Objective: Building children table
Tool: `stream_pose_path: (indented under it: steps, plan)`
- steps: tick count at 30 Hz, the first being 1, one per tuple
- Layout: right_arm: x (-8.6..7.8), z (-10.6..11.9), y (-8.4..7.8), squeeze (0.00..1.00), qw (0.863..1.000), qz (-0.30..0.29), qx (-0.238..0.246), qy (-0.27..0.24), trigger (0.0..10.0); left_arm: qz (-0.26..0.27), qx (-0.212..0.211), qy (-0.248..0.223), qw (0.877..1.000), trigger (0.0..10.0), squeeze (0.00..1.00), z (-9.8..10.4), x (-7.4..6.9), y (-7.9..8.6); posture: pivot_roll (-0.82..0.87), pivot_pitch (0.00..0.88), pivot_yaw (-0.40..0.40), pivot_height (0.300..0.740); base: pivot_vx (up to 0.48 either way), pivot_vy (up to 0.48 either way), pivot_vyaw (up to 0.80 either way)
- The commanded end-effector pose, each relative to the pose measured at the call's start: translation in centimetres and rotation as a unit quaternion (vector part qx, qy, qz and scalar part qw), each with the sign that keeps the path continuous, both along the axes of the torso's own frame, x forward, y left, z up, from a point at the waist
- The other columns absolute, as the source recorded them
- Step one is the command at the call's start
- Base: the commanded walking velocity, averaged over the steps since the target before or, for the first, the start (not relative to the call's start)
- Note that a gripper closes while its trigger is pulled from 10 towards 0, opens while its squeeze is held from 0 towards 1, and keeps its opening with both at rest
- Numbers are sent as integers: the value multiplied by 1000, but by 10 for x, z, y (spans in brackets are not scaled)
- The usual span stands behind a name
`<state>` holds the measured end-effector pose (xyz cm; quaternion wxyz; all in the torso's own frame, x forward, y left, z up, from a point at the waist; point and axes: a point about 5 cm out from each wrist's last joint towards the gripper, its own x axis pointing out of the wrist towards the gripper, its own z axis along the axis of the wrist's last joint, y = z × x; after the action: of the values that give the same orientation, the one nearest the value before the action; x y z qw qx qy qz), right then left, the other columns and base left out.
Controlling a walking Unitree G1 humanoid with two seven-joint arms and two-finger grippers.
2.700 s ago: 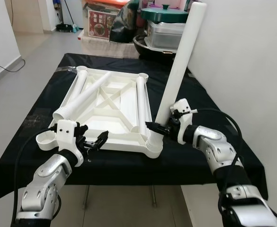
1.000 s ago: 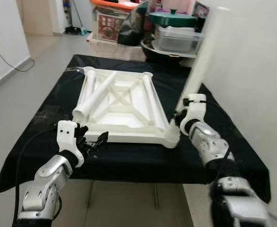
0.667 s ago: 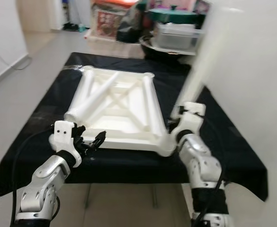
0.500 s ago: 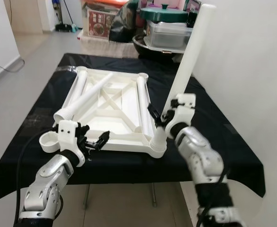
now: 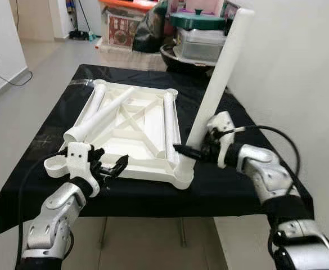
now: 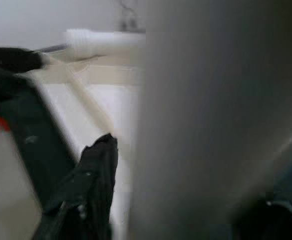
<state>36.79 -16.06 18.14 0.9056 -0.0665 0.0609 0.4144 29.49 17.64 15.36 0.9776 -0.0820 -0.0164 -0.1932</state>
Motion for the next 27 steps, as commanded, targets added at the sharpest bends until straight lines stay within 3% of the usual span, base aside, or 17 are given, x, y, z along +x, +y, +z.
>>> stream_pose_path:
  steps: [1, 6, 7, 8, 10, 11, 12, 13, 14, 15, 16, 18, 19, 24, 25, 26, 27]
  plan:
    - [10, 7, -3, 0, 999, -47, 10, -10, 0, -5, -3, 0, 1000, 10000, 0, -2, -1, -4, 159, 0, -183, 740, 0, 0, 0]
    - [21, 21, -10, 0, 988, -137, 68, -26, 0, -3, -3, 0, 1000, 10000, 0, -2, -3, -3, 159, 0, -184, 740, 0, 0, 0]
    - [23, 27, -12, 0, 975, -190, 108, -31, 0, -2, -4, 0, 1000, 10000, 0, -2, -3, -2, 160, 0, -184, 740, 0, 0, 0]
    - [23, 27, -16, 0, 951, -275, 137, -28, 0, -2, -5, 0, 1000, 10000, 0, -2, -4, -2, 159, 0, -181, 740, 0, 0, 0]
    - [23, 27, -16, 0, 951, -275, 137, -28, 0, -2, -5, 0, 1000, 10000, 0, -2, -4, -2, 159, 0, -181, 740, 0, 0, 0]
    - [21, 25, -20, 0, 931, -331, 152, -22, 0, -2, -5, 0, 1000, 10000, 0, -2, -4, -2, 158, 0, -180, 740, 0, 0, 0]
    - [9, 14, -19, 0, 899, -410, 152, -12, 0, -2, -6, 0, 1000, 10000, 0, -2, -4, -1, 154, 0, -173, 740, 0, 0, 0]
    - [-4, 5, -16, 0, 876, -461, 143, -5, 0, -3, -6, 0, 1000, 10000, 0, -2, -4, -1, 154, 0, -172, 740, 0, 0, 0]
    - [-4, 5, -16, 0, 876, -461, 143, -5, 0, -3, -6, 0, 1000, 10000, 0, -2, -4, -1, 154, 0, -172, 740, 0, 0, 0]
    - [-15, 0, -6, 0, 875, -467, 128, -4, 0, -4, -6, 0, 1000, 10000, 0, -2, -4, -1, 155, 0, -169, 740, 0, 0, 0]
    - [-25, 2, 14, 0, 894, -431, 120, -18, 8824, -5, -5, 1, 1000, 10000, 0, -2, -4, -1, 144, 0, -156, 740, 0, 0, 0]
    - [-25, 2, 14, 0, 894, -431, 120, -18, 8824, -5, -5, 1, 1000, 10000, 0, -2, -4, -1, 144, 0, -156, 740, 0, 0, 0]
    - [-32, 13, 43, 0, 931, -340, 123, -48, 10000, -8, -7, 2, 1000, 10000, 0, -2, -3, -1, 127, 0, -147, 740, 0, 0, 0]
    - [-31, 22, 52, 0, 944, -292, 137, -75, 10000, -11, -9, 2, 1000, 10000, 0, -2, -2, -1, 125, 0, -149, 740, 0, 0, 0]
    - [-29, 25, 50, 1000, 950, -267, 133, -87, 10000, -12, -10, 1, 1000, 10000, 0, -2, -1, -2, 124, 0, -151, 740, 0, 0, 0]
    - [-29, 25, 50, 1000, 950, -267, 133, -87, 10000, -12, -10, 1, 1000, 10000, 0, -2, -1, -2, 124, 0, -151, 740, 0, 0, 0]
    - [-25, 28, 45, 184, 958, -239, 128, -90, 10000, -12, -11, 0, 1000, 10000, 0, -2, -1, -2, 125, 0, -156, 740, 0, 0, 0]
